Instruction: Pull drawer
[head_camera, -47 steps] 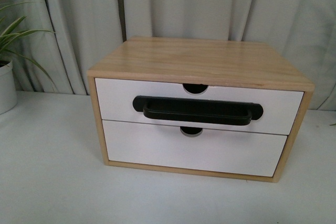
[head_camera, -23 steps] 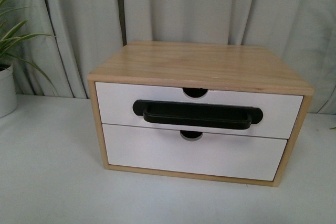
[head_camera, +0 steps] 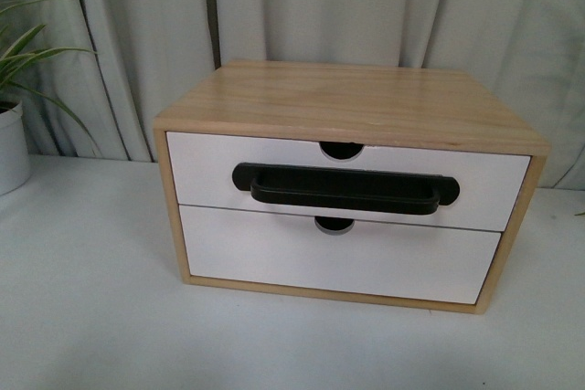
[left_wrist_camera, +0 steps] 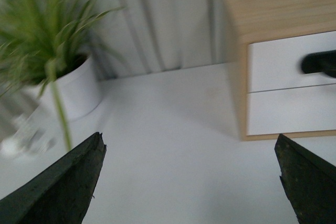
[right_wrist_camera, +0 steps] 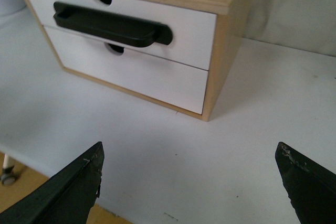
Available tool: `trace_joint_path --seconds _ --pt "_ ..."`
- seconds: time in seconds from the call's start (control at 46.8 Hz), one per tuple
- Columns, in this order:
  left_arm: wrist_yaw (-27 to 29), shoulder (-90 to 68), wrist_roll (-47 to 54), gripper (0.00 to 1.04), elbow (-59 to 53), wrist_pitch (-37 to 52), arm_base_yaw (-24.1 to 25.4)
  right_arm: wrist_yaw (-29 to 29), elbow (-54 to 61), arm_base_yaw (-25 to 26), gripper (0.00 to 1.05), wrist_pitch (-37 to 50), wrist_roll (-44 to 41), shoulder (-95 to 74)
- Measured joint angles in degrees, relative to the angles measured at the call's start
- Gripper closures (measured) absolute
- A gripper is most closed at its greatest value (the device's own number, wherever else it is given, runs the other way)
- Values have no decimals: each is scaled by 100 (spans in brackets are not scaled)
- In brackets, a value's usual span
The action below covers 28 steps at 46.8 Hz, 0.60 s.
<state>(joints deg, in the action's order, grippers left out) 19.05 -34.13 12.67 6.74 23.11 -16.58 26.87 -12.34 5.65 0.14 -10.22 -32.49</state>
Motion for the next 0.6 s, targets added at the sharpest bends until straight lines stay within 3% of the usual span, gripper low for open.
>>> trace_joint_path --seconds 0.107,0.171,0.342,0.47,0.599 --pt "-1250 -1438 789 6 647 739 -184 304 -546 -127 9 133 -870 -1062" --pt "-1722 -1947 1145 6 955 756 -260 411 -800 -173 9 131 -1224 -1445" --pt "-2424 -2894 2033 6 1593 507 -485 688 -1445 -354 9 -179 -2129 -2212" --pt "-2942 -3668 3012 6 2385 -221 -710 817 -1961 -503 9 -483 -3040 -2887" --pt "-3080 -4275 3779 6 3119 -898 -870 846 -2402 -678 9 -466 -3873 -3571"
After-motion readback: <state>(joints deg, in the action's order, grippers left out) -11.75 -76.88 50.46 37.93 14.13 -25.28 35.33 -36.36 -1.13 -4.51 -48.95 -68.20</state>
